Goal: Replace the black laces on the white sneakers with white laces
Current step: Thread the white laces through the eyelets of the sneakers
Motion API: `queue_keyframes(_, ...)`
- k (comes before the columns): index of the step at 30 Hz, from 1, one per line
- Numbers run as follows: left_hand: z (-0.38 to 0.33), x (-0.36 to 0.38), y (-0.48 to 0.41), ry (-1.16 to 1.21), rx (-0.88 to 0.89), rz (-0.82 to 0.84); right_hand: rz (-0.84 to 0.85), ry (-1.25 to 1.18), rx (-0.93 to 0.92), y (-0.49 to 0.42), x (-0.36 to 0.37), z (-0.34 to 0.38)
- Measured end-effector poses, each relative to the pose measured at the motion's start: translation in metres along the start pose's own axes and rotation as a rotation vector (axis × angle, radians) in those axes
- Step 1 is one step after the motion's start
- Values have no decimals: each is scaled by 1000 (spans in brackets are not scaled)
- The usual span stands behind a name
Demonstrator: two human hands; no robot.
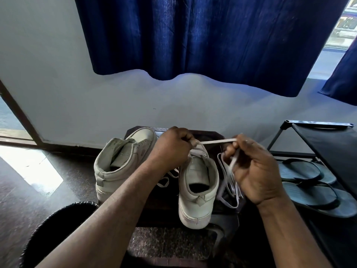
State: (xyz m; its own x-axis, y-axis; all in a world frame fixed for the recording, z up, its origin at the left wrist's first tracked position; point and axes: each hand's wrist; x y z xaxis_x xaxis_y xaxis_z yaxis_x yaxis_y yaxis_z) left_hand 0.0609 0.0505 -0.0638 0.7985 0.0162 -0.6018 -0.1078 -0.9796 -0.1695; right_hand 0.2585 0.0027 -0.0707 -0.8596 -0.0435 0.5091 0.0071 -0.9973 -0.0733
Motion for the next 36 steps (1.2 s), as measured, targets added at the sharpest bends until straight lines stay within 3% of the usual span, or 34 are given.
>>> queue_keyframes(4, 8, 1, -1, -166, -31, -166, -11, -48, -78, -2, -7, 8)
queue_keyframes(8, -9, 4, 8, -127, 240, -130, -105, 340, -138, 4, 6, 0)
queue_keyframes(12, -18, 17, 11, 13, 490, -69, -107, 467, -140, 6, 18, -5)
queue_keyframes(15, -12, 19, 7, -128, 426, -207, -107, 458, -144, 8, 19, -4)
queue_keyframes(19, 3, 7, 3, -401, 149, -305, -50, 313, -136, 12, 16, 4)
queue_keyframes(21, 4, 4, 1, -346, 197, -269, -48, 296, -132, 12, 18, 4)
queue_keyframes(25, -15, 7, 8, -16, 464, -66, -81, 401, -125, 12, 23, -2)
queue_keyframes(27, -15, 13, 8, -45, 521, -112, -89, 418, -117, 12, 24, -4)
queue_keyframes(32, 3, 6, 0, -263, 390, -297, -71, 347, -137, 13, 22, 0)
queue_keyframes(36, 1, -7, 4, -254, 377, -111, -136, 360, -142, 10, 18, 3)
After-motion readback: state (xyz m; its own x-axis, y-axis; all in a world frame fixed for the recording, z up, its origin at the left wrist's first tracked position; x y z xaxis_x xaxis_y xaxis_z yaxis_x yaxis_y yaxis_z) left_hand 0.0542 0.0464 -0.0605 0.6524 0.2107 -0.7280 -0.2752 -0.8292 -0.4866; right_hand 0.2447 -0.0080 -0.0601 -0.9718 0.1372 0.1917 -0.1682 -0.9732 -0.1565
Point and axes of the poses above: each hand's wrist, its own y-axis away from the middle knuckle, its own x-axis out of the palm, z = x × y, and after that the axes turned 3 degrees about x, right-handed
